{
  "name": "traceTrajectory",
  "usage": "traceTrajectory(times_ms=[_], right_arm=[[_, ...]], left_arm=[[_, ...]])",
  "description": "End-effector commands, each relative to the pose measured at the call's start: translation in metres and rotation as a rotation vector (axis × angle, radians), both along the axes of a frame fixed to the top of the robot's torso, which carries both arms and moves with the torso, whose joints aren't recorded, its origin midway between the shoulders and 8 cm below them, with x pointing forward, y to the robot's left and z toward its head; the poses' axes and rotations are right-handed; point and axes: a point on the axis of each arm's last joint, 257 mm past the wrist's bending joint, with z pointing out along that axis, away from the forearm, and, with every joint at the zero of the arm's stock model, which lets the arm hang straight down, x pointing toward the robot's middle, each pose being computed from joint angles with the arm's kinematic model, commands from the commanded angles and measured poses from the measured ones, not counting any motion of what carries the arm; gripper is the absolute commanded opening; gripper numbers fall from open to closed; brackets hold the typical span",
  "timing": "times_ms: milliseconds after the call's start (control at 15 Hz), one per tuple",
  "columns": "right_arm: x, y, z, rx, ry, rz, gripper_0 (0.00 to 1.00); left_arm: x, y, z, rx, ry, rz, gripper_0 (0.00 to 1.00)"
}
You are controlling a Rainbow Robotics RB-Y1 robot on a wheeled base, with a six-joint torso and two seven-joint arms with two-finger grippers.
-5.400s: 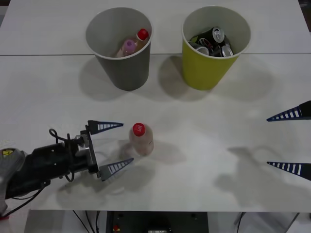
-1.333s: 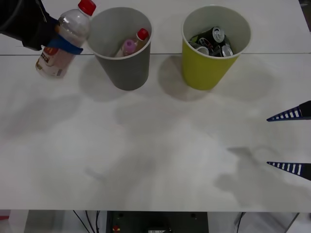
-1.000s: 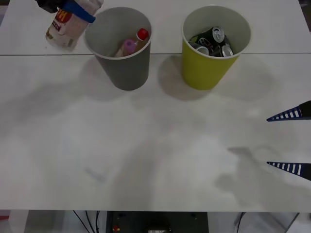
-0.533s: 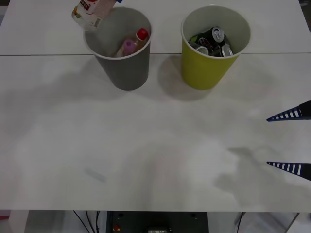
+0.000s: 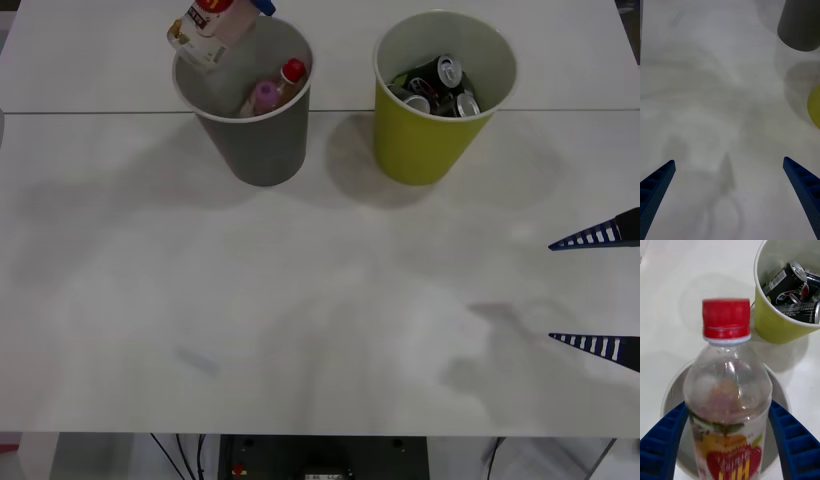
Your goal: Put the can into the green bin and the plastic bottle into the gray bin
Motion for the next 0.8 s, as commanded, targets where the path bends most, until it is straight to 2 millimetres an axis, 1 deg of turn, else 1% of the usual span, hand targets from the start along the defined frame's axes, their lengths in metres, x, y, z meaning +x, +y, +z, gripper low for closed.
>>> traceTrajectory(times_ms=[67, 133, 267, 467, 533, 667, 800], right_arm=[[0.0, 0.0, 0.0, 0.0, 0.0, 0.0, 1.0], [0.0, 0.0, 0.0, 0.0, 0.0, 0.0, 1.0], [0.0, 0.0, 0.0, 0.0, 0.0, 0.0, 1.0], [0.0, 0.0, 0.0, 0.0, 0.0, 0.0, 1.0], [0.0, 0.0, 0.0, 0.0, 0.0, 0.0, 1.0], [0.0, 0.0, 0.0, 0.0, 0.0, 0.0, 1.0], [0.0, 0.0, 0.0, 0.0, 0.0, 0.0, 1.0]], left_arm=[[-0.001, 0.003, 0.0, -0.012, 0.008, 0.0, 1.0], [-0.002, 0.01, -0.001, -0.024, 0.015, 0.0, 1.0], [-0.011, 0.031, -0.007, -0.058, 0.032, -0.022, 1.0], [-0.036, 0.067, -0.023, -0.088, 0.054, -0.061, 1.0], [-0.043, 0.076, -0.026, -0.09, 0.06, -0.07, 1.0], [-0.06, 0.102, -0.039, -0.043, 0.047, -0.122, 1.0], [-0.076, 0.122, -0.05, -0.012, 0.047, -0.172, 1.0]])
